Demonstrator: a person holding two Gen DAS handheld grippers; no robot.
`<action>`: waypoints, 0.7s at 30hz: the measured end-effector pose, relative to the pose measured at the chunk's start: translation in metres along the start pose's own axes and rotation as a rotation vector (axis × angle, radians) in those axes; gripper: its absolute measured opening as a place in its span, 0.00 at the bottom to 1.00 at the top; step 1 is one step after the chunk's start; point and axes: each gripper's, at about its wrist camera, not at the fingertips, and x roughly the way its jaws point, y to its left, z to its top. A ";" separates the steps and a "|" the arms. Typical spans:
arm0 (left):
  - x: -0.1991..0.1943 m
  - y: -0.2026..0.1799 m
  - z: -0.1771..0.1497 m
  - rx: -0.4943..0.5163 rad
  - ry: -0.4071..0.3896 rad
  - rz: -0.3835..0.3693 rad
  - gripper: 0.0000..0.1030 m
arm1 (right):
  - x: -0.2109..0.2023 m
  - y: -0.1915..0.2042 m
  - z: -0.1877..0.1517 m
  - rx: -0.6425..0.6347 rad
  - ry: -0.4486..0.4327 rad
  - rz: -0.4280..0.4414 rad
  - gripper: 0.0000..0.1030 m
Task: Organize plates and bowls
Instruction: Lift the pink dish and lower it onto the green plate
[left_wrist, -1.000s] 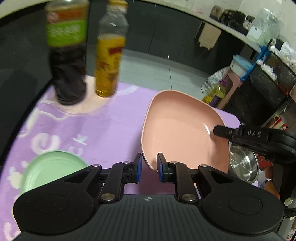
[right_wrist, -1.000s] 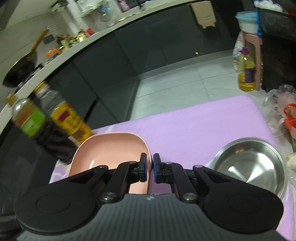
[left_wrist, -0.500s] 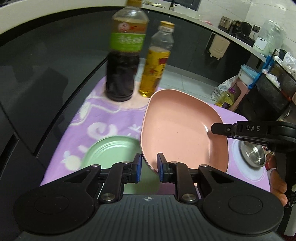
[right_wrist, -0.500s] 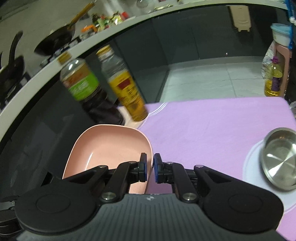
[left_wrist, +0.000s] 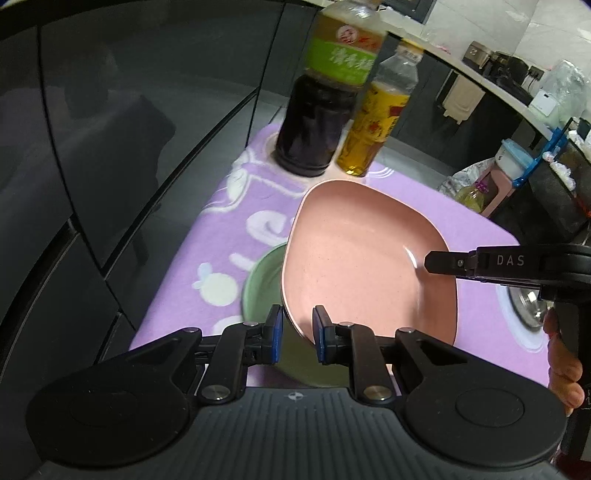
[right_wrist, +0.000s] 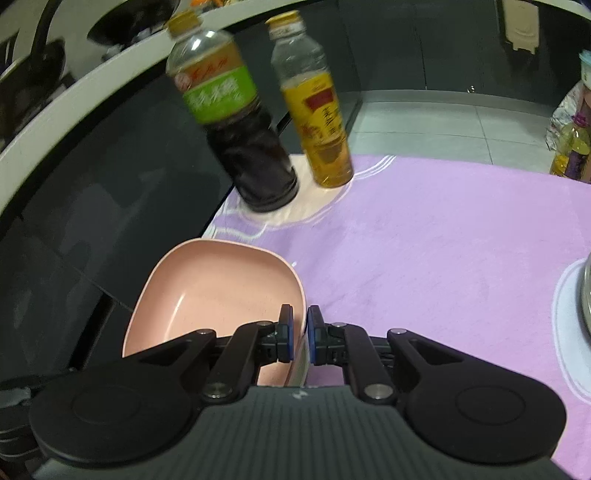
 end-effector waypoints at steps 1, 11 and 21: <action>0.002 0.004 -0.001 0.000 0.005 0.003 0.15 | 0.004 0.004 0.000 -0.008 0.010 -0.002 0.00; 0.026 0.011 -0.008 0.014 0.047 0.019 0.15 | 0.027 0.010 -0.005 -0.028 0.059 -0.045 0.00; 0.024 0.015 -0.012 0.032 0.033 0.051 0.17 | 0.042 0.011 -0.014 -0.047 0.085 -0.059 0.00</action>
